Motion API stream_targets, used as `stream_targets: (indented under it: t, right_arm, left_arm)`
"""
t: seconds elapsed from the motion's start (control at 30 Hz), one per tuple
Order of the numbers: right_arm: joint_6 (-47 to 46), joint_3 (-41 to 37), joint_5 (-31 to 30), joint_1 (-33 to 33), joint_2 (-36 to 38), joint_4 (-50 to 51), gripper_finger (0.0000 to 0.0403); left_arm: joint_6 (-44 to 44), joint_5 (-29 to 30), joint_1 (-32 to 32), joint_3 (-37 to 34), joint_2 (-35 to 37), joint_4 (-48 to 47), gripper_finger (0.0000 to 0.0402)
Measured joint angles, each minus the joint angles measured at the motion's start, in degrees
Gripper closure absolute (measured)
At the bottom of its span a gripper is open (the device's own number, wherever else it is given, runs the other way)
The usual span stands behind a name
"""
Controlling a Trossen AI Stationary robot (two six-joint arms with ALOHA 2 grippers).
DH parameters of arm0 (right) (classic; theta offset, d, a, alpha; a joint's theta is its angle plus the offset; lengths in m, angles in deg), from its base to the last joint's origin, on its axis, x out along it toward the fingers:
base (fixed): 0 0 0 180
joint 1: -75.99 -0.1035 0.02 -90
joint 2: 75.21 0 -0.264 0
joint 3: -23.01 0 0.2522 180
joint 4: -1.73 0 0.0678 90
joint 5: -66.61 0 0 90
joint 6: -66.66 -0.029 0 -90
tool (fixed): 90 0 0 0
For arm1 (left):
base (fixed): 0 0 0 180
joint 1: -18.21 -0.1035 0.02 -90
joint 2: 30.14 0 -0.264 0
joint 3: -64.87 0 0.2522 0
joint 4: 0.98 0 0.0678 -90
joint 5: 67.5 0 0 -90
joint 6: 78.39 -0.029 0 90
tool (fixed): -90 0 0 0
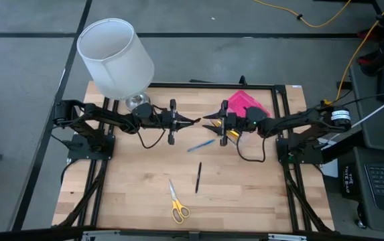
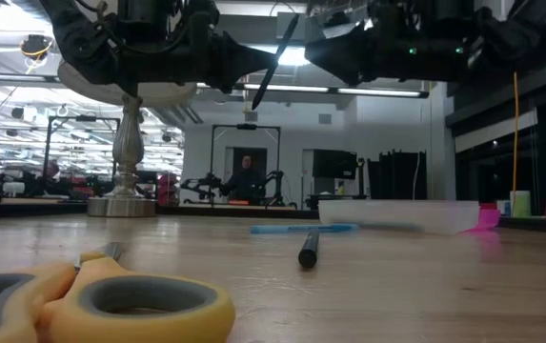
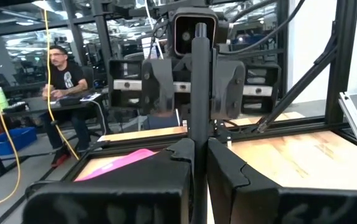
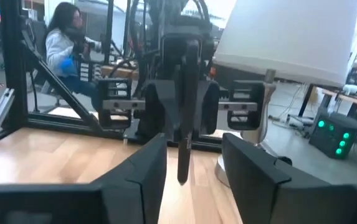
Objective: Pick & place school supplies into a supply box
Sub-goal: Put the black pen into the pink supply box
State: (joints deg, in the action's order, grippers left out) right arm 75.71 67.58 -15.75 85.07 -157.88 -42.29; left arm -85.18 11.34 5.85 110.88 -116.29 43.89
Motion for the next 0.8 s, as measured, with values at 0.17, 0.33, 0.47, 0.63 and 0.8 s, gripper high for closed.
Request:
stream_targets:
  t: [0.17, 0.33, 0.47, 0.63, 0.8]
  right_arm:
    - [-1.10, 3.97, 0.01, -0.01, -4.43, -0.28, 0.0242]
    - [0.30, 8.27, 0.15, -0.01, -8.47, -0.01, 0.0242]
    - [0.32, 9.79, 2.66, 0.01, -9.71, 0.01, 0.0242]
    - [0.25, 9.85, 3.02, -0.28, -9.67, -0.04, 0.0242]
    - [1.25, 9.85, 3.01, -0.82, -9.67, -0.40, 0.0255]
  left_arm:
    - [0.00, -0.01, 0.00, 0.00, 0.00, 0.25, 0.0391]
    - [0.00, 0.00, 0.00, 0.00, 0.00, 0.31, 0.0391]
    - [0.00, -0.02, 0.00, 0.02, 0.00, 0.33, 0.0391]
    - [-0.02, -0.06, 0.00, 0.02, 0.00, 0.33, 0.0391]
    - [-0.02, -0.04, 0.00, 0.02, 0.00, 0.33, 0.0391]
